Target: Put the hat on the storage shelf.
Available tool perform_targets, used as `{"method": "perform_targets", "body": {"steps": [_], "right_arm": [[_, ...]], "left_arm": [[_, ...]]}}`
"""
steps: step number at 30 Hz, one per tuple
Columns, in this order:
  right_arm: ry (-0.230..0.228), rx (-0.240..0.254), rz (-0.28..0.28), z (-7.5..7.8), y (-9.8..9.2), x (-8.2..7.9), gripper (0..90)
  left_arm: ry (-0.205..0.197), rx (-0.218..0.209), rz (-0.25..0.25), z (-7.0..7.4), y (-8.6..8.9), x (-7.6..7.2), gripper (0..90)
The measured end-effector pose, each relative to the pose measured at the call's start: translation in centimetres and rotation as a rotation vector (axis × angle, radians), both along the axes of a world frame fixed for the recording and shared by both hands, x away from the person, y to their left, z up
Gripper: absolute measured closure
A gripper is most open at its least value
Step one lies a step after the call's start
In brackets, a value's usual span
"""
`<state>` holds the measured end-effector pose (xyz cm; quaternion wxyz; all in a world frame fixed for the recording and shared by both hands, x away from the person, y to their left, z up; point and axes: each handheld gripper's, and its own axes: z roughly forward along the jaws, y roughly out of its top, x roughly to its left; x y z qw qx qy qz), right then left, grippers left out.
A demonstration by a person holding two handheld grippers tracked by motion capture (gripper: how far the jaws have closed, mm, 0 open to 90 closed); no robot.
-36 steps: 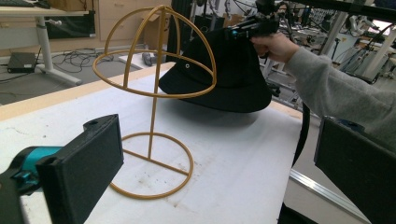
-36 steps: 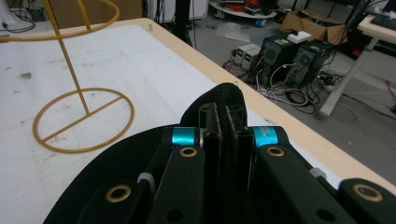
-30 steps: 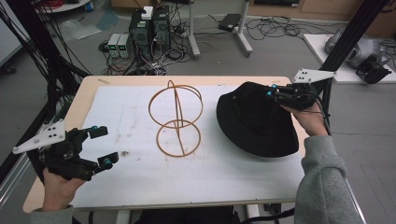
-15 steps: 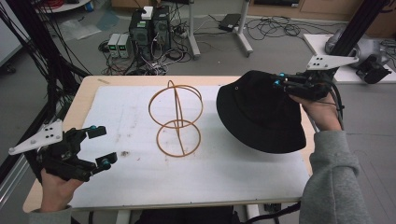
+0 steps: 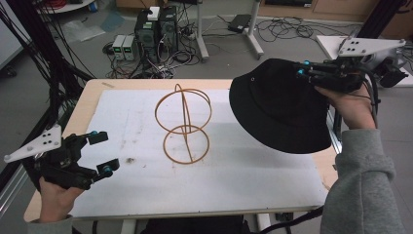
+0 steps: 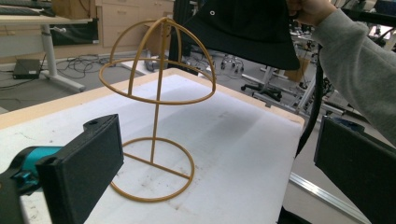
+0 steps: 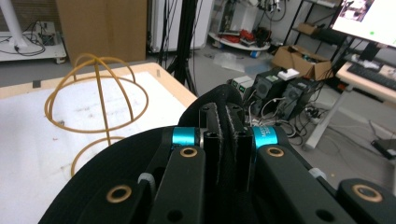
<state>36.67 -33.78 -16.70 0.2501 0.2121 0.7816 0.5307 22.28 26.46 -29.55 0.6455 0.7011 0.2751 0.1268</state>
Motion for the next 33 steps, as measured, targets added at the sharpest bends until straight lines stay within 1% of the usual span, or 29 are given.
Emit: {"method": "perform_targets", "body": {"steps": [2, 3, 6, 8, 13, 14, 15, 17, 21, 22, 23, 24, 26, 31, 32, 33], "right_arm": [[-0.007, 0.004, -0.004, 0.3, 0.0, -0.1, 87.5], [-0.016, 0.012, -0.005, 0.9, -0.2, -0.2, 87.5], [-0.026, 0.023, -0.003, 1.7, -0.3, -0.4, 87.5], [-0.021, 0.021, -0.005, 2.0, -0.2, -0.5, 87.5], [-0.031, 0.011, 0.004, 2.7, 0.3, -0.8, 87.5], [-0.04, 0.018, 0.017, 3.0, 0.6, -0.8, 87.6], [-0.036, 0.022, 0.021, 3.1, 0.7, -0.9, 87.5], [-0.05, 0.023, 0.035, 3.3, 1.1, -0.8, 87.5], [-0.053, 0.024, 0.056, 3.6, 1.8, -0.8, 87.5], [-0.062, 0.027, 0.07, 3.8, 2.3, -0.8, 87.5], [-0.062, 0.027, 0.07, 3.8, 2.3, -0.8, 87.5], [-0.072, 0.032, 0.079, 4.0, 2.8, -0.8, 87.5], [-0.07, 0.036, 0.084, 4.1, 3.0, -0.9, 87.5], [-0.084, 0.028, 0.11, 4.5, 4.5, -0.8, 87.5], [-0.085, 0.031, 0.124, 4.6, 5.1, -0.8, 87.5], [-0.085, 0.031, 0.124, 4.6, 5.1, -0.8, 87.5]], "left_arm": [[0.001, -0.002, 0.002, 0.0, 0.0, 0.0, 1.7], [0.001, -0.001, 0.004, 0.0, 0.1, 0.0, 1.7], [0.001, 0.004, 0.004, 0.0, 0.0, 0.0, 1.7], [0.003, 0.008, 0.005, 0.0, 0.0, 0.0, 1.7], [-0.001, 0.014, 0.006, 0.0, 0.1, -0.1, 1.7], [-0.003, 0.013, 0.006, 0.1, 0.1, -0.1, 1.7], [-0.003, 0.011, 0.007, 0.1, 0.1, -0.1, 1.7], [-0.004, 0.011, 0.007, 0.1, 0.1, -0.2, 1.7], [-0.005, 0.011, 0.005, 0.2, 0.1, -0.2, 1.7], [-0.005, 0.012, 0.003, 0.2, 0.1, -0.2, 1.7], [-0.005, 0.013, 0.002, 0.2, 0.1, -0.2, 1.7], [-0.004, 0.014, 0.0, 0.2, 0.0, -0.2, 1.7], [-0.008, 0.014, -0.003, 0.2, 0.0, -0.3, 1.7], [-0.01, 0.014, 0.003, 0.3, 0.1, -0.5, 1.7], [-0.009, 0.014, 0.005, 0.3, 0.1, -0.6, 1.7], [-0.011, 0.014, 0.004, 0.3, 0.2, -0.6, 1.7]]}}
